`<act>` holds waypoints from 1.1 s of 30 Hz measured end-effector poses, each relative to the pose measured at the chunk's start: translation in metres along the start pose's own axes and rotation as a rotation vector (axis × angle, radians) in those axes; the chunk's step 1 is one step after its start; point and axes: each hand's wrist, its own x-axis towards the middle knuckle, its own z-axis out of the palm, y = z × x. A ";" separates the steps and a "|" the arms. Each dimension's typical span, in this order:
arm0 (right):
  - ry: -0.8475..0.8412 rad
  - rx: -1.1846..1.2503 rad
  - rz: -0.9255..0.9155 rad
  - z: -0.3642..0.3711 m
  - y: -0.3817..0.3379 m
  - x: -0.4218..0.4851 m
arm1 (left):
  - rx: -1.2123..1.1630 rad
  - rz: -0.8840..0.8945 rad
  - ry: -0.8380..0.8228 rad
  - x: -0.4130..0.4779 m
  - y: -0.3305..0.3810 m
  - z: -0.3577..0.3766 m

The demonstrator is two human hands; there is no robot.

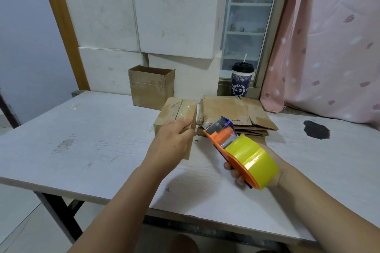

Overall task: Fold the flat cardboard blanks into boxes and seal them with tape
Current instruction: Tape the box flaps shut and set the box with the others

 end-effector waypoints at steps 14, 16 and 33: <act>-0.144 0.254 -0.286 0.065 -0.041 0.005 | 0.071 0.041 -0.006 0.009 -0.001 -0.007; -0.144 0.277 -0.339 0.076 -0.049 0.008 | 0.039 0.012 -0.003 0.004 -0.002 -0.006; 0.216 0.330 -0.532 0.169 -0.065 0.059 | -0.434 -0.208 0.520 -0.017 -0.027 -0.006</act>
